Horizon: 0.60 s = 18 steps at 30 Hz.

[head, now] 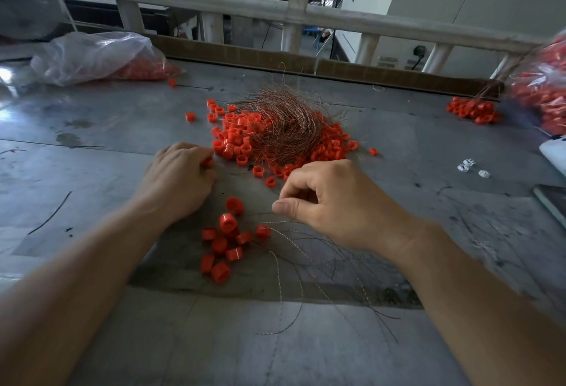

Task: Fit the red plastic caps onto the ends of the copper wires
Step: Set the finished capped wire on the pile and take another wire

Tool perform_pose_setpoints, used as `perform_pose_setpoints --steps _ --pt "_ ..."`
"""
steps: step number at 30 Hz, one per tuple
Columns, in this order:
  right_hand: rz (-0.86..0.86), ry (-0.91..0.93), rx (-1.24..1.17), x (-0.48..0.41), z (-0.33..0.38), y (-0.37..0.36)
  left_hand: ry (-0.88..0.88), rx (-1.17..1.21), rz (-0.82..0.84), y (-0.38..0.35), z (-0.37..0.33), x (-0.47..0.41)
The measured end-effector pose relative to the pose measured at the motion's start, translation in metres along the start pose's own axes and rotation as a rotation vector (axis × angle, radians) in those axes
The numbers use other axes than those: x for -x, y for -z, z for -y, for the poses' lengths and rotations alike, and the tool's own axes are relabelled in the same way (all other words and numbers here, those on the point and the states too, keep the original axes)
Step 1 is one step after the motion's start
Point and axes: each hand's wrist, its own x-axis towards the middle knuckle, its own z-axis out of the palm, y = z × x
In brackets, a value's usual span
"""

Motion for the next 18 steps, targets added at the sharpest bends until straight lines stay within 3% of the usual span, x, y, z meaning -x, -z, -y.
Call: perform_pose_setpoints --steps 5,8,13,18 --pt "-0.034 -0.019 0.015 -0.001 -0.002 -0.001 -0.084 0.027 -0.096 0.001 0.002 0.002" --pt "-0.073 -0.035 0.031 -0.003 -0.005 0.000 -0.119 0.168 -0.139 0.006 -0.003 0.006" --pt "-0.225 -0.120 0.081 -0.009 -0.018 -0.002 -0.294 0.461 0.040 0.012 -0.021 0.023" --pt "-0.121 -0.092 0.175 -0.019 -0.028 -0.010 -0.365 0.449 0.071 0.010 -0.026 0.027"
